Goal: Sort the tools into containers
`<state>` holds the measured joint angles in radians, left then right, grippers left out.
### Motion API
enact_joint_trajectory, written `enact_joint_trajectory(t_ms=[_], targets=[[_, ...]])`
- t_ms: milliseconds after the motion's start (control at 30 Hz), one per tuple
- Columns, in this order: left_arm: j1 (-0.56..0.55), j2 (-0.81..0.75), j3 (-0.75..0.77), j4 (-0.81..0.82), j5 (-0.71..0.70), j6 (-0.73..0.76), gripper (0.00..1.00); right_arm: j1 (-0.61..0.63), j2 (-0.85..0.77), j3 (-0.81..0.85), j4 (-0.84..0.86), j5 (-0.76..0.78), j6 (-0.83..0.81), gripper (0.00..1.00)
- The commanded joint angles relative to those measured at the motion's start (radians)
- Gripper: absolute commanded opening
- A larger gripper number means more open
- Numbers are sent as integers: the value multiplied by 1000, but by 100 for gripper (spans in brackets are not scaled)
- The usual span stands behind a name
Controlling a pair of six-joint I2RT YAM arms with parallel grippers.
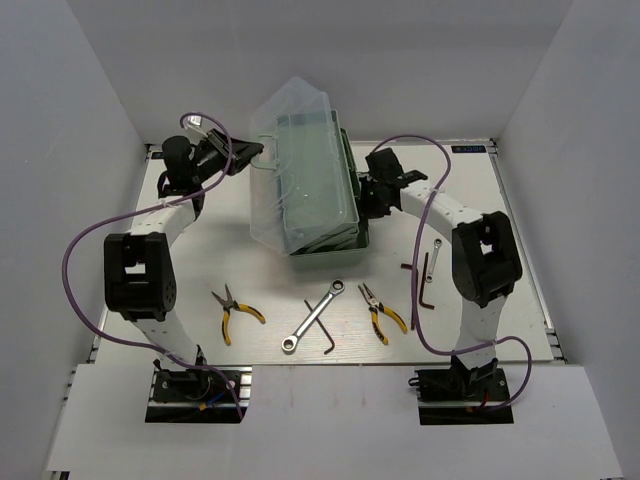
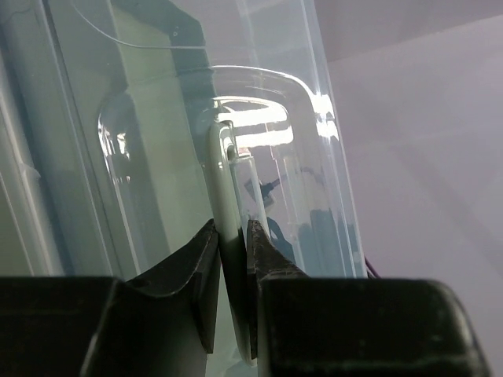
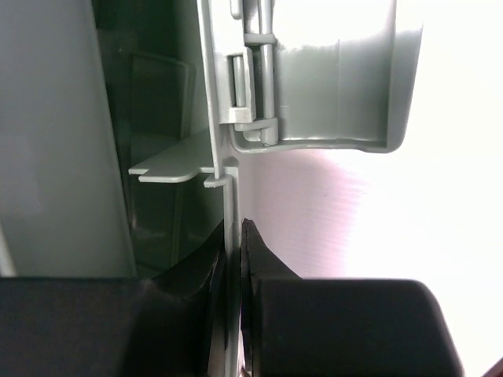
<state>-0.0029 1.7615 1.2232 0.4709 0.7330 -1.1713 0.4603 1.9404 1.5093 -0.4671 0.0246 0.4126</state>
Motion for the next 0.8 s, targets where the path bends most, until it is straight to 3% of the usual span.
enact_joint_trajectory(t_ms=[0, 333, 767], targets=[[37, -40, -31, 132, 78, 18, 0, -64, -75, -30, 36, 231, -48, 0], [66, -20, -106, 271, 98, -76, 0, -121, -123, -104, 100, 278, -23, 0], [104, -20, -154, 272, 98, -85, 0, -219, -167, -164, 134, 244, 9, 0]])
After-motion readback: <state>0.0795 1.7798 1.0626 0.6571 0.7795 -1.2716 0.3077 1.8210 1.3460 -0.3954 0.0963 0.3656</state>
